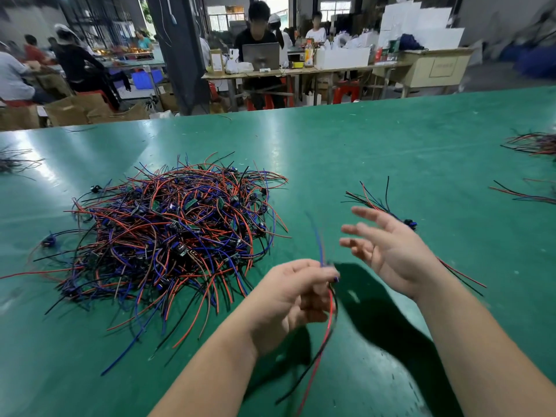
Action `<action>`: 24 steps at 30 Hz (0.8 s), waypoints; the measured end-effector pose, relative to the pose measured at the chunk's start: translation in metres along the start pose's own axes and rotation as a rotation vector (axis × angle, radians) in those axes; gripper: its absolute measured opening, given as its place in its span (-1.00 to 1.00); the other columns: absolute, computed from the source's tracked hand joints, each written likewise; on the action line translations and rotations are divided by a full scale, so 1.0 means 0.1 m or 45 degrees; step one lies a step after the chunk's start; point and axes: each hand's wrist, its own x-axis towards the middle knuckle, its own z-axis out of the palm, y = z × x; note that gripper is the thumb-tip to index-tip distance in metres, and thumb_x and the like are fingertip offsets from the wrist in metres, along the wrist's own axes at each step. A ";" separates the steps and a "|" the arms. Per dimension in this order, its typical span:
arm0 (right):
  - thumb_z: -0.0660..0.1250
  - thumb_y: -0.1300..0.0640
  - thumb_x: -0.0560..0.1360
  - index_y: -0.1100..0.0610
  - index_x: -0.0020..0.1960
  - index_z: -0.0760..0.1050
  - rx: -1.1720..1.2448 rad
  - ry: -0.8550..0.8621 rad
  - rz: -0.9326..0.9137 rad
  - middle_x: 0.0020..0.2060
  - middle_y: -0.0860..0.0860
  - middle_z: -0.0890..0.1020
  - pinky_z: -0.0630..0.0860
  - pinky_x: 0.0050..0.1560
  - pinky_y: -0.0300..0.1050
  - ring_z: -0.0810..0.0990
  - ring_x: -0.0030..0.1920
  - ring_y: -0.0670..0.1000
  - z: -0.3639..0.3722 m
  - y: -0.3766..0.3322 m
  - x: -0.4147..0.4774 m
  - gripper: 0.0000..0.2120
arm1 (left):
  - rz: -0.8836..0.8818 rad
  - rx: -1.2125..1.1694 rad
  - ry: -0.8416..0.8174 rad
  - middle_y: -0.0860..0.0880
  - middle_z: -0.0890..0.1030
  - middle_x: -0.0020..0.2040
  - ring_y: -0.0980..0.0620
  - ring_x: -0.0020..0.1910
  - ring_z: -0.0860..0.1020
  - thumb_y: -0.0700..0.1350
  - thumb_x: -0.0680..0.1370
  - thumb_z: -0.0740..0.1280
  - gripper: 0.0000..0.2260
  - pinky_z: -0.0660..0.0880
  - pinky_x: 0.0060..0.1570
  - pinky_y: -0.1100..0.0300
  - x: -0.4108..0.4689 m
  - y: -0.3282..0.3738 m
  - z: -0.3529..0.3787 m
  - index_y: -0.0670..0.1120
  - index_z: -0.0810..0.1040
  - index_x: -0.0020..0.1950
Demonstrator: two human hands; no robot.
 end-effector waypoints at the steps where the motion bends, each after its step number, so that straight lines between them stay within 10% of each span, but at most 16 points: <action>1: 0.22 0.40 0.53 0.20 0.12 0.49 -0.177 -0.043 0.032 -0.16 0.19 0.58 0.50 -0.37 -0.30 0.62 -0.35 0.02 0.01 0.04 -0.01 -0.78 | 0.023 -0.122 0.012 -0.02 0.61 -0.33 0.06 -0.41 0.54 -0.13 0.33 0.47 -0.93 0.51 -0.38 0.26 0.00 0.02 -0.02 -0.02 0.61 -0.30; 9: 0.53 0.32 0.19 0.12 -0.13 0.63 -0.389 -0.580 -0.053 -0.30 0.09 0.63 0.52 -0.27 -0.25 0.57 -0.31 -0.04 0.25 0.25 -0.17 -0.72 | 0.291 -0.495 0.233 0.12 0.55 -0.34 0.19 -0.42 0.44 -0.08 0.21 0.52 -0.89 0.34 -0.33 0.31 0.07 0.01 -0.09 0.03 0.64 -0.33; 16: 0.47 0.17 0.22 0.09 -0.35 0.62 -0.067 -0.265 -0.104 -0.43 0.04 0.61 0.43 -0.43 -0.33 0.54 -0.45 -0.08 0.34 0.26 -0.16 -0.97 | 0.366 -0.296 0.300 0.10 0.59 -0.34 0.20 -0.43 0.48 -0.18 0.18 0.60 -0.68 0.38 -0.39 0.36 0.12 -0.11 -0.01 -0.01 0.59 -0.16; 24: 0.39 0.19 0.25 0.18 -0.25 0.52 0.127 -0.098 -0.012 -0.48 0.01 0.54 0.47 -0.49 -0.34 0.51 -0.50 -0.13 0.25 0.08 -0.14 -0.90 | 0.324 -0.108 0.012 -0.05 0.70 -0.04 0.08 -0.17 0.65 -0.43 0.47 0.22 -0.61 0.54 -0.24 0.31 0.08 -0.08 -0.02 -0.02 0.73 -0.08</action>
